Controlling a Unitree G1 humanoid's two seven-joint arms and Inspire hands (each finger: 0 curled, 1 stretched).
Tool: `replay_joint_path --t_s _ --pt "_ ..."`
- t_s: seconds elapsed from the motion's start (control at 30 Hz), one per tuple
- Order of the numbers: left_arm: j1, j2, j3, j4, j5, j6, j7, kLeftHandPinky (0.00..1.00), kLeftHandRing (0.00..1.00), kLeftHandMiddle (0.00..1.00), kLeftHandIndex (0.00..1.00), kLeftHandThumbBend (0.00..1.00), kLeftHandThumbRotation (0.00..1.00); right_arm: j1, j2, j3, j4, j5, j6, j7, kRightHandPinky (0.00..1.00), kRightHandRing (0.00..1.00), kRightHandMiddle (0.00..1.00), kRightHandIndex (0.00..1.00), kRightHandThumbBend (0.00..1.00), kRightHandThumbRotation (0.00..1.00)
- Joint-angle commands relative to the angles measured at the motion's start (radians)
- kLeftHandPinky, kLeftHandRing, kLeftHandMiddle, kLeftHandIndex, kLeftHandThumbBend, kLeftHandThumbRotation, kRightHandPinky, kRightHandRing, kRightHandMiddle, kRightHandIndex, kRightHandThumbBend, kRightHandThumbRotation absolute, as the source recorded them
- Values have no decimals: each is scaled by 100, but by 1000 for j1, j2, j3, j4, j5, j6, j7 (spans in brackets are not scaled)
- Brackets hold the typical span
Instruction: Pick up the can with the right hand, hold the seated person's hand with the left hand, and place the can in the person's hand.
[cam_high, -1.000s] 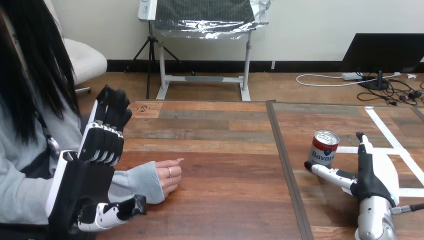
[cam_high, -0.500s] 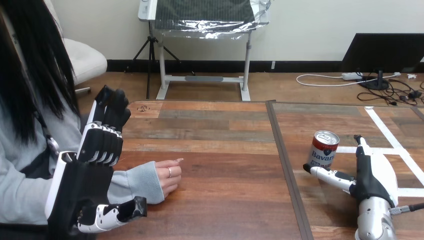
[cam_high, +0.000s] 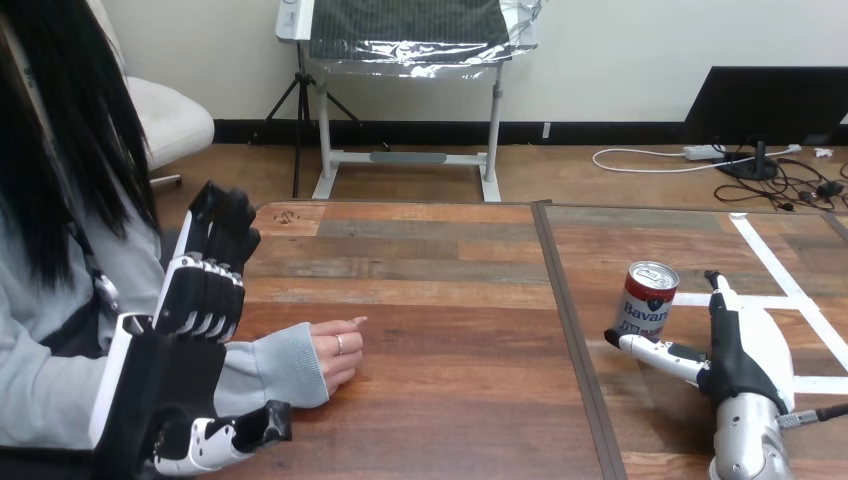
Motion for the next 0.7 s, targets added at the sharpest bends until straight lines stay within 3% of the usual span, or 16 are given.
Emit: replay_joint_path --t_s 0.0,0.33,0.43,0.53,0.63,0.67 --pt "-22 -9 -6 -51 4 7 17 100 100 100 100 100 48 -108 -32 3 -3 -3 -3 1 93 99 99 98 100 44" --pt "-15 -6 -10 -53 5 3 20 100 100 100 100 100 48 -121 -34 8 -2 -8 4 8 93 99 99 99 100 43" --pt "-3 -7 -7 -64 38 -8 44 100 100 100 100 100 50 -124 -31 0 -2 0 -5 11 93 99 99 98 100 42" --pt "-4 1 -19 -63 1 16 14 100 100 100 100 100 49 -130 -32 4 -1 -3 3 14 94 99 99 98 100 42" --pt "9 -8 -14 -76 32 18 51 100 100 100 100 100 50 -135 -33 7 -1 -6 4 13 94 99 99 98 100 42" --pt "3 -6 -12 -65 23 11 40 100 100 100 100 100 50 -138 -32 6 0 -5 6 16 94 99 99 98 100 42"
